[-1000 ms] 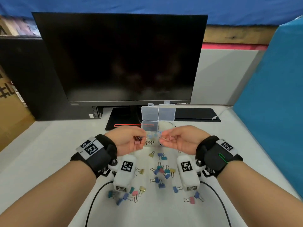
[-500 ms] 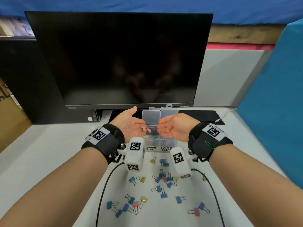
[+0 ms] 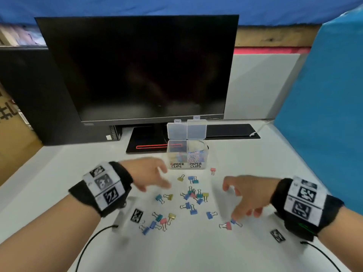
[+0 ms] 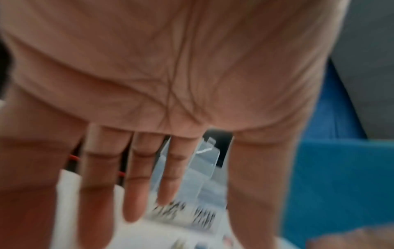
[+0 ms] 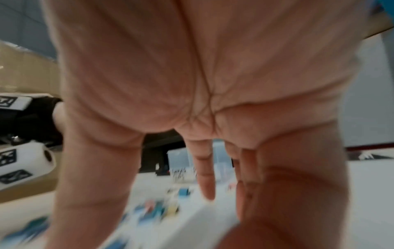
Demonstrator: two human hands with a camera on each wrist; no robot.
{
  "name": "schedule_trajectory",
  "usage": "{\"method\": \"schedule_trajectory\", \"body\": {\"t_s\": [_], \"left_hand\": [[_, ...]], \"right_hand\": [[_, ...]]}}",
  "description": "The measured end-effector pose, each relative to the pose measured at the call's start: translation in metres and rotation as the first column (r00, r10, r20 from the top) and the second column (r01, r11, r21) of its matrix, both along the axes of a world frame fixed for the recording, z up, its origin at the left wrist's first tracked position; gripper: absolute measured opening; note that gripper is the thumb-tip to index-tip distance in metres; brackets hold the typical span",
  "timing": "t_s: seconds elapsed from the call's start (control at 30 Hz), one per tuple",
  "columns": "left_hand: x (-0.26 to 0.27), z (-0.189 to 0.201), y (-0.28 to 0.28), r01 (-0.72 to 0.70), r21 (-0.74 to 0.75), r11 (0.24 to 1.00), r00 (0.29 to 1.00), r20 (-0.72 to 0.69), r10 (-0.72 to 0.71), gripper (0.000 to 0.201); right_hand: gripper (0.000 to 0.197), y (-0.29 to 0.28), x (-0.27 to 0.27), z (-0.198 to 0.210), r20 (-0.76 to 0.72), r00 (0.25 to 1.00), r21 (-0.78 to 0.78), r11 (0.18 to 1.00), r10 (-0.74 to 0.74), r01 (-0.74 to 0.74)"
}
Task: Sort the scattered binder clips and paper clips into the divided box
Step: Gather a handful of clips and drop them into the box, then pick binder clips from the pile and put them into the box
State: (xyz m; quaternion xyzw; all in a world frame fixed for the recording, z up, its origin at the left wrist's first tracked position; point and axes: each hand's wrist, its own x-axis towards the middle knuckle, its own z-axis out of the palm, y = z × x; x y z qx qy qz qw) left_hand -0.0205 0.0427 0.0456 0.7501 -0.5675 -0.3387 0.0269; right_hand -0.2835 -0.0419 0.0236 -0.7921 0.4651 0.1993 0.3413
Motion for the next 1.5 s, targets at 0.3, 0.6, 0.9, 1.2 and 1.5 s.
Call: {"method": "schedule_trajectory", "body": {"t_s": [0.3, 0.6, 0.9, 1.2, 1.5], "left_hand": [[-0.009, -0.051, 0.051, -0.010, 0.156, 0.988, 0.973, 0.228, -0.027, 0.094], [-0.042, -0.051, 0.013, 0.013, 0.076, 0.997, 0.967, 0.252, -0.032, 0.112], [-0.064, -0.064, -0.009, -0.094, -0.048, 0.994, 0.996, -0.016, 0.093, 0.064], [-0.070, -0.071, -0.023, -0.035, -0.068, 0.997, 0.989, 0.143, 0.044, 0.048], [-0.070, -0.073, -0.028, -0.112, -0.024, 0.993, 0.993, 0.019, 0.112, 0.027]], "right_hand": [[0.063, 0.035, 0.011, -0.032, 0.129, 0.988, -0.079, 0.993, -0.079, 0.090], [0.088, 0.021, 0.062, -0.028, 0.068, 0.997, -0.136, 0.990, 0.030, -0.020], [0.038, 0.021, 0.092, -0.032, 0.130, 0.992, -0.160, 0.987, -0.011, 0.031], [0.018, 0.026, 0.110, -0.032, -0.090, 0.994, -0.287, 0.954, 0.062, -0.085], [0.025, 0.016, 0.108, -0.035, 0.062, 0.998, -0.135, 0.991, -0.001, 0.009]]}}
